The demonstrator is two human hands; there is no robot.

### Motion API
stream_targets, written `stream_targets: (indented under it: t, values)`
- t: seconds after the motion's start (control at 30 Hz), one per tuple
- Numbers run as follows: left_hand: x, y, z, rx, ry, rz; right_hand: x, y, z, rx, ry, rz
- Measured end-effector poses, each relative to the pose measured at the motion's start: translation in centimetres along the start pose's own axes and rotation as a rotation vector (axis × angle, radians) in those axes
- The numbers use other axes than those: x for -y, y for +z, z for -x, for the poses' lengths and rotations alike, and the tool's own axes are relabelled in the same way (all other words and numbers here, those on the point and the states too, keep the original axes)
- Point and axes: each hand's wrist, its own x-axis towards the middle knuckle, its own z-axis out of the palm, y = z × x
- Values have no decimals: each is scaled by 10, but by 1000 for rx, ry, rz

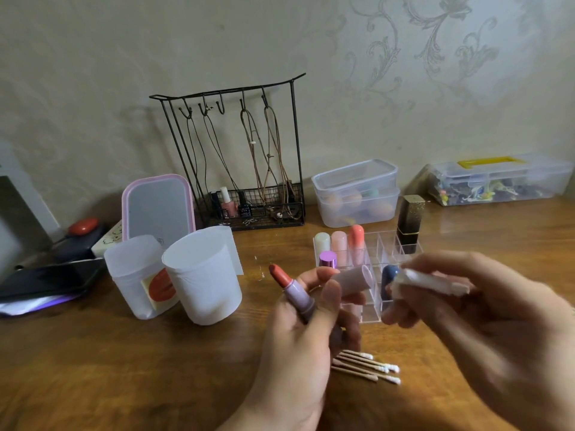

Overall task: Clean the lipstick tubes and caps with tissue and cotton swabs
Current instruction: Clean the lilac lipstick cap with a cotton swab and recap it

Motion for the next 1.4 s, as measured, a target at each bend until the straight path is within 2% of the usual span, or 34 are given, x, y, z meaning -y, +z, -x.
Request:
stream_targets:
  t: [0.2,0.43,0.67,0.83,1.0,1.13,1.27,1.4]
  values:
    - [2,-2,2,96,64,-157,-7,-3,-5,-32,271,-210]
    - [3,-2,3,84,95,-223,2,-8,-12,-88,361,-328]
    - [1,-2,4,114,77,-196,1,-9,-12,124,578,-507]
    - [1,-3,3,144,73,-174,2,-10,-11,175,609,-535]
    - [-1,-5,3,196,118,-297,-2,-14,-13,186,617,-555]
    - [0,-5,3,170,87,-262,-6,-10,-11,174,596,-526]
    - [-4,-7,2,122,37,-235,-6,-10,-11,314,594,-510]
    - [-6,-7,2,148,57,-324,-5,-13,-15,298,602,-447]
